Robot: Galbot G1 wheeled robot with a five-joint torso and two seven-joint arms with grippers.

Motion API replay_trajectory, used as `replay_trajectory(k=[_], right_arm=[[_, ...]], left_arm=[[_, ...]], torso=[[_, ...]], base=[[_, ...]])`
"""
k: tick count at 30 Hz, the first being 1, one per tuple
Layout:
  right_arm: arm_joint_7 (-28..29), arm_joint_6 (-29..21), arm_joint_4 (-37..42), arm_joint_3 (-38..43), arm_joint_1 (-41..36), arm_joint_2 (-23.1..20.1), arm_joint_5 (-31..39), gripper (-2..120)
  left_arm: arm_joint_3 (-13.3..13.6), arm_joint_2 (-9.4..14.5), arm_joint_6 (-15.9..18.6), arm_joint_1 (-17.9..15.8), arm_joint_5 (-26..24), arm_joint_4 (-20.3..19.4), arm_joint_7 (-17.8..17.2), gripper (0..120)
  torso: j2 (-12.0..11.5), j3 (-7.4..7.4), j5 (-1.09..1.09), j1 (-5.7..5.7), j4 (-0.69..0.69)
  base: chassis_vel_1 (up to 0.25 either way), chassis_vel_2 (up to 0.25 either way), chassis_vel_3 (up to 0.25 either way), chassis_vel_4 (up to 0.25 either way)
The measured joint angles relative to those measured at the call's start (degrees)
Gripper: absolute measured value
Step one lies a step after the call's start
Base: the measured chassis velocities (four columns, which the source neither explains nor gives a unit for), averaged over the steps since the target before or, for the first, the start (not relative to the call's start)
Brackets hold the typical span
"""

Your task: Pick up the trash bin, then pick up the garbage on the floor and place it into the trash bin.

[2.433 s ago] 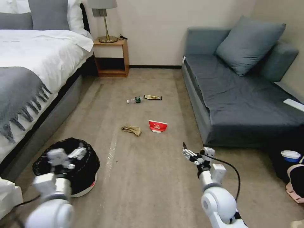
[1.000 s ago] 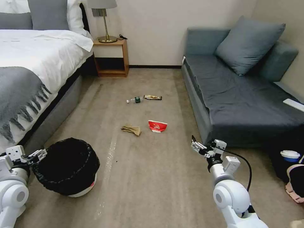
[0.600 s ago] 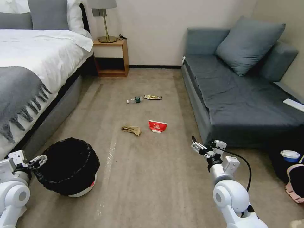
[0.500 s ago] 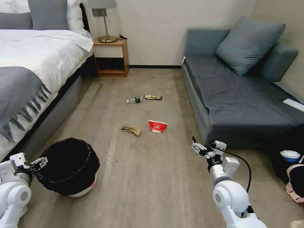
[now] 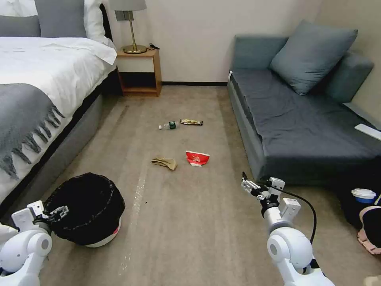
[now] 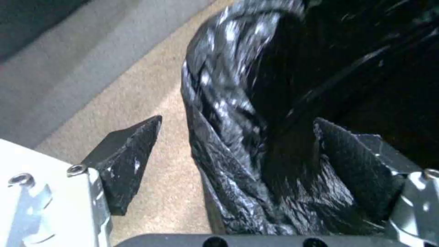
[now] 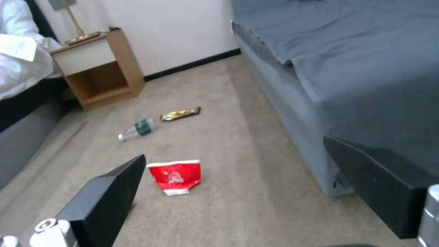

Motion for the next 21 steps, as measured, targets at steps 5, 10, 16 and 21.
replay_trajectory(k=[5, 10, 16, 21], right_arm=[[0.0, -0.2, -0.4, -0.8, 0.3, 0.2, 0.0, 100], [0.0, -0.2, -0.5, -0.9, 0.2, 0.3, 0.0, 100], [-0.4, -0.3, -1.0, -1.3, 0.1, 0.2, -0.1, 100], [-0.4, -0.5, -0.9, -1.5, -0.2, 0.3, -0.1, 100]], left_arm=[[0.0, -0.2, 0.1, -0.7, -1.0, 1.5, -0.2, 77], [0.0, -0.3, 0.1, -0.7, -1.0, 1.7, -0.2, 71], [0.0, -0.6, 0.1, -0.1, -0.7, 1.8, 0.3, 37], [-0.3, -0.7, -0.7, 0.6, -0.2, 1.5, 1.3, 20]], torso=[[0.0, 0.0, 0.04, 0.0, 0.0], [0.0, 0.0, 0.03, 0.0, -0.01], [0.0, 0.0, 0.02, 0.0, 0.0], [0.0, -0.01, 0.01, 0.0, -0.01]], base=[[0.0, 0.0, 0.0, 0.0], [0.0, 0.0, 0.0, 0.0], [0.0, 0.0, 0.0, 0.0], [0.0, 0.0, 0.0, 0.0]])
